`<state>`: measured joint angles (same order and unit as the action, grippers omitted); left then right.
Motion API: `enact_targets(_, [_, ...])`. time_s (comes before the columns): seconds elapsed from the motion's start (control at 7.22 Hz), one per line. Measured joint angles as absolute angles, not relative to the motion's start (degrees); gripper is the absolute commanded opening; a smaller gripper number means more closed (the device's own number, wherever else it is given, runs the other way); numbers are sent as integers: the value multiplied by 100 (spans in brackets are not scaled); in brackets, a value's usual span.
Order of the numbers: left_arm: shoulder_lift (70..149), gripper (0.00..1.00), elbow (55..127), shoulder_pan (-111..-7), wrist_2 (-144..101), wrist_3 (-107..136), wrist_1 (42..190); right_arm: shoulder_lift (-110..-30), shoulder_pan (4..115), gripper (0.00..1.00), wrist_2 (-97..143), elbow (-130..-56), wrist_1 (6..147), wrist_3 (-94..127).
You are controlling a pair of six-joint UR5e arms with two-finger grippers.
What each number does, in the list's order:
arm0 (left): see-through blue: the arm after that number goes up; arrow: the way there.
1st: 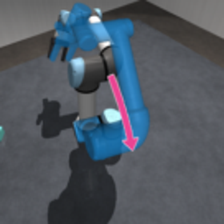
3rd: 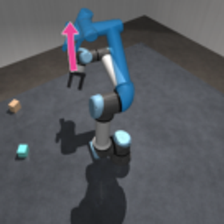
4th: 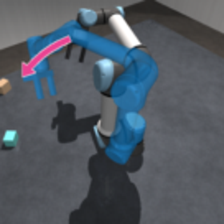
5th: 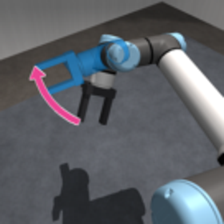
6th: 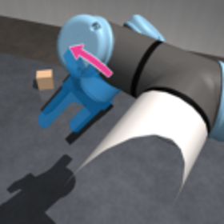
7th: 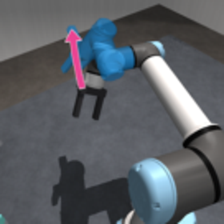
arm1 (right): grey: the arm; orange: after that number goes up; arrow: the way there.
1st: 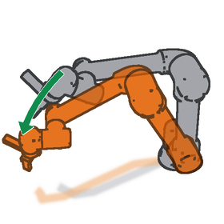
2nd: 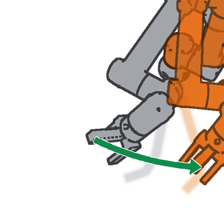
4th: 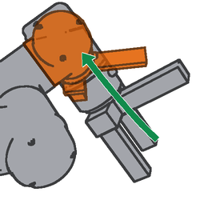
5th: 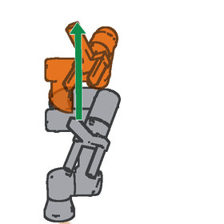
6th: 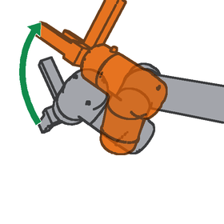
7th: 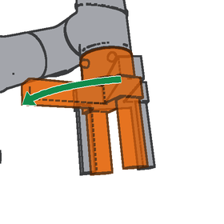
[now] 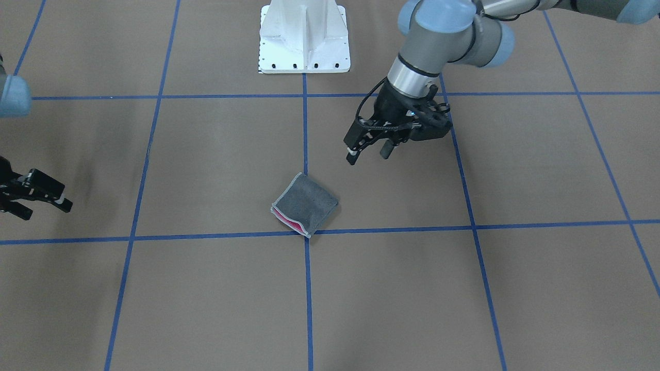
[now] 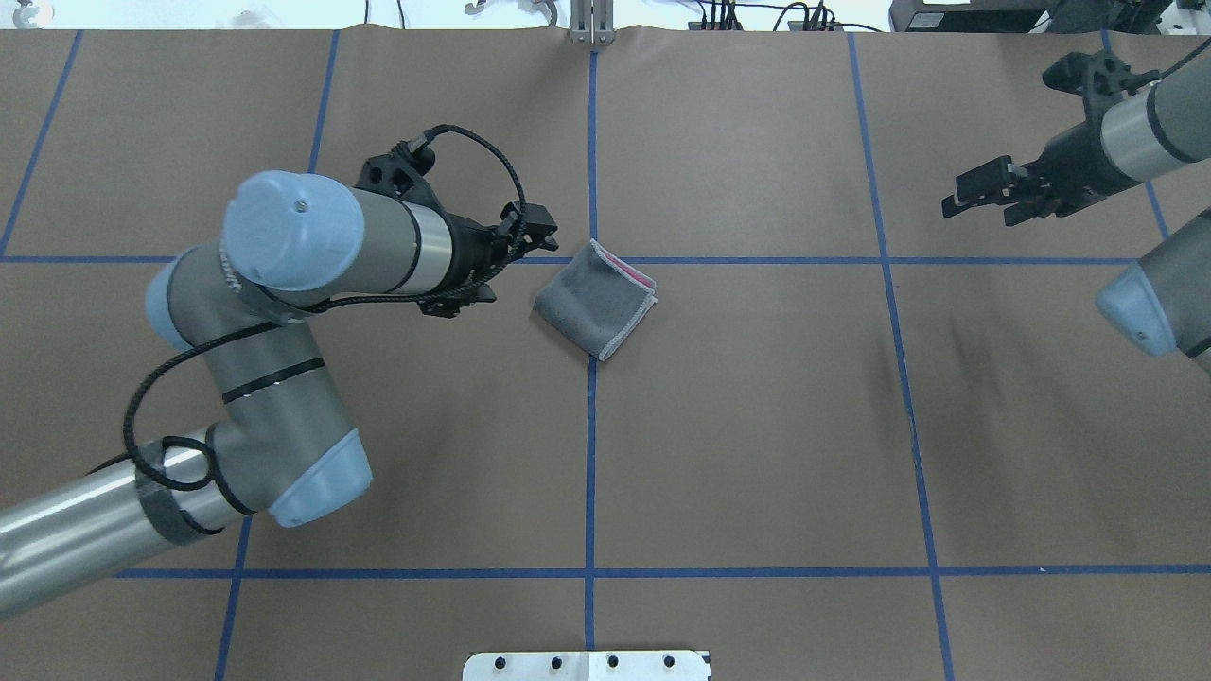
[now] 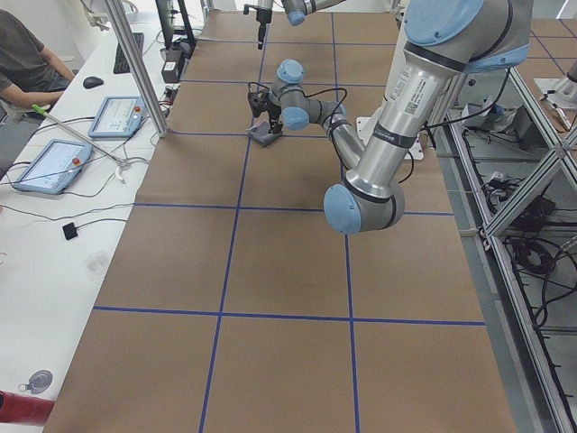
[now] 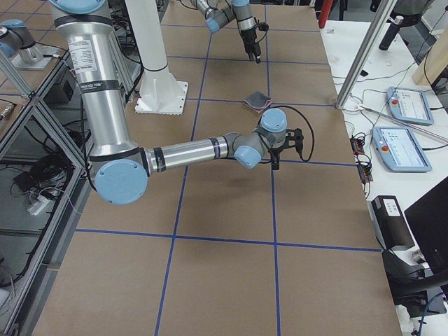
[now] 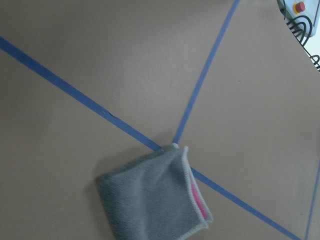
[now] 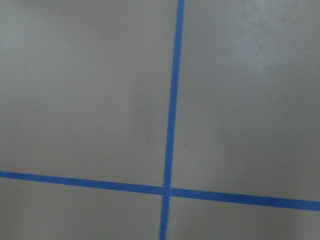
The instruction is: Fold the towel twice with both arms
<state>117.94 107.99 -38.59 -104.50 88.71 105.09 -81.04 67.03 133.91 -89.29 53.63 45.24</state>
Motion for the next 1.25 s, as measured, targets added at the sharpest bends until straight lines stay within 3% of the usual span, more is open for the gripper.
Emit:
enact_targets(0.14, [11483, 100, 11348, -4178, -10510, 7590, 9469, -8337, 6904, 100, 13388, -8894, 5406, 4050])
enact_targets(0.42, [10650, 100, 11790, -5001, -10889, 5176, 8599, -8604, 7377, 100, 13388, -8850, 5975, 2856])
enact_targets(0.83, [9441, 100, 11654, -6611, -12306, 2139, 8452, -8621, 8116, 100, 13365, -8840, 7362, 1036])
enact_targets(1.25, [8428, 100, 11352, -7567, -13333, 919, 8493, -8654, 8280, 100, 13343, -8831, 7728, 624])
